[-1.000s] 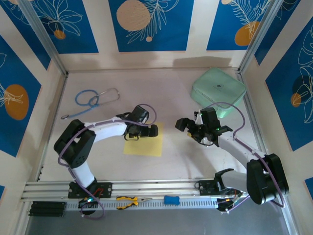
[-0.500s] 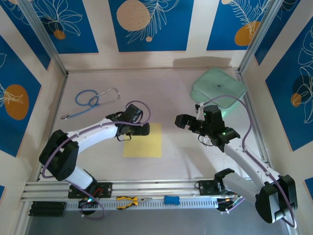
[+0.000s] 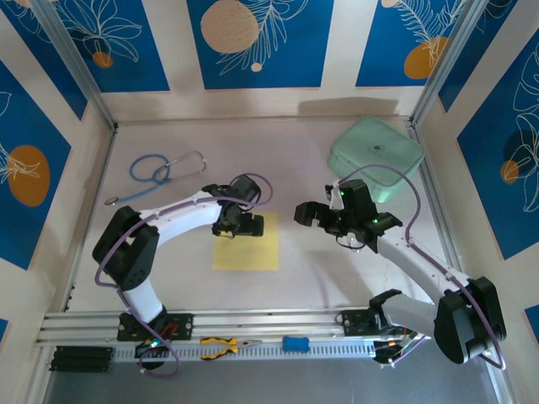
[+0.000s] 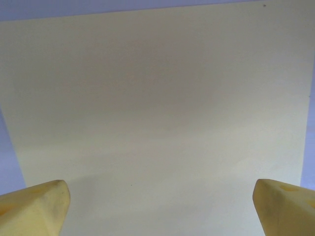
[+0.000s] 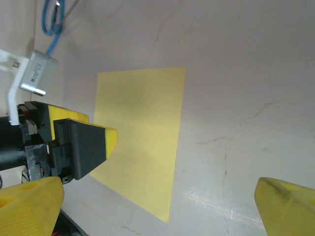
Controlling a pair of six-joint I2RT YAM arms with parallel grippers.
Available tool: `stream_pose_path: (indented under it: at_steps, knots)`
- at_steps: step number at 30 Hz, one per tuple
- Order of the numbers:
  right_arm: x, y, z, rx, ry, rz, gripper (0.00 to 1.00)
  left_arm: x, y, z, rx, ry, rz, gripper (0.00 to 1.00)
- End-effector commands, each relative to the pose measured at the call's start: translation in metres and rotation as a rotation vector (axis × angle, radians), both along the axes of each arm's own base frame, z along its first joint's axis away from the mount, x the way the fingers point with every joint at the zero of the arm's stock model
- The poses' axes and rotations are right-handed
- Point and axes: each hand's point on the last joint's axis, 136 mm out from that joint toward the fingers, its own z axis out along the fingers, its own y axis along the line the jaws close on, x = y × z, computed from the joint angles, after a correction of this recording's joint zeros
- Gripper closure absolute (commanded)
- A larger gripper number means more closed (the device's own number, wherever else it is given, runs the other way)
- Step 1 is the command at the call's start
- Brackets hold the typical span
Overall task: Fold a paper plane with a square sheet of paper (pick it up from the middle)
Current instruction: Move the square sheet of paper to the center of the table, then first fold the square sheet of paper in half at the center of the table.
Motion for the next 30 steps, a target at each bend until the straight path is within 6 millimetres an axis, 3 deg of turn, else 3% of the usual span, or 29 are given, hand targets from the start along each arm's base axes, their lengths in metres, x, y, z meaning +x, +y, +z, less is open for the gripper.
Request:
stream_pose_path:
  at_steps: [1,9,30]
  knots:
    - [-0.004,0.003,-0.008,-0.030,0.054,0.027,0.00,-0.008,0.001,-0.005,0.037,0.045,-0.007,0.04]
    - [-0.008,0.002,-0.020,-0.047,0.093,0.031,0.00,-0.009,-0.004,-0.014,0.086,0.088,-0.047,0.03]
    - [-0.010,0.000,-0.024,-0.043,0.125,-0.002,0.00,-0.008,-0.008,-0.027,0.106,0.122,0.042,0.00]
